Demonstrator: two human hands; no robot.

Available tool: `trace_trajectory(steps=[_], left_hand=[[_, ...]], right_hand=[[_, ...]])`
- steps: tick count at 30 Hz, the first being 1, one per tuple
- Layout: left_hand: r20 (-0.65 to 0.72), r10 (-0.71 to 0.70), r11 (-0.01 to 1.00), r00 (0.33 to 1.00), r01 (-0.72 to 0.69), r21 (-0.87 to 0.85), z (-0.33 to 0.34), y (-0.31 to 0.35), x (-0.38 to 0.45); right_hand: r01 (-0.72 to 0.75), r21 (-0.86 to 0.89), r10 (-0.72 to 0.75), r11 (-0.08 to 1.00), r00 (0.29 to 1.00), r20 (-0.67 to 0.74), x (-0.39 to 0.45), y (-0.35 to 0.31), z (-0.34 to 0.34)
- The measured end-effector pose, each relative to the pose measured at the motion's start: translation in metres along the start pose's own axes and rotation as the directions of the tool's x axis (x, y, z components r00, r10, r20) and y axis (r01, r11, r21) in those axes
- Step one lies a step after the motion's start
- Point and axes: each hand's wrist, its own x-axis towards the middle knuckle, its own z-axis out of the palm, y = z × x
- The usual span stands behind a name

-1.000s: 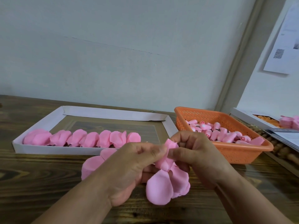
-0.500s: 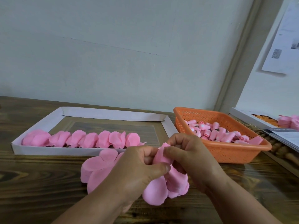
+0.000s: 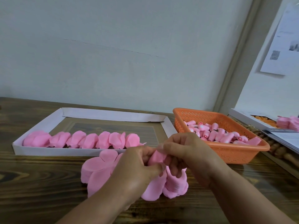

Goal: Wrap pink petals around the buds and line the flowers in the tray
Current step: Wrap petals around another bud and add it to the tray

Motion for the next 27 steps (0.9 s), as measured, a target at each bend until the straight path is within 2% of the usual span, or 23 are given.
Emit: trace_trajectory(steps=[5,11,14,21,27], left_hand=[[0.020,-0.005,1.000,1.000,0.005,-0.012,-0.001,0.001,0.000],[0.137,-0.025,0.990,0.990,0.043,-0.131,-0.008,0.002,0.002],[0.130,-0.039,0.985,0.991,0.060,-0.160,-0.010,0.002,0.004],[0.191,-0.152,0.932,0.970,0.205,-0.298,-0.017,0.004,0.007],[0.240,-0.213,0.940,0.947,0.266,-0.215,-0.023,0.004,0.009]], right_hand=[[0.018,-0.062,-0.023,0.998,0.997,-0.080,0.003,0.003,0.000],[0.021,-0.099,-0.029,0.995,0.996,-0.084,0.003,0.005,-0.005],[0.024,-0.098,-0.033,0.995,0.995,-0.093,0.003,0.004,-0.006],[0.039,-0.128,-0.049,0.991,0.996,-0.072,0.004,0.001,-0.006],[0.042,-0.184,-0.065,0.982,0.990,-0.125,0.003,0.004,-0.004]])
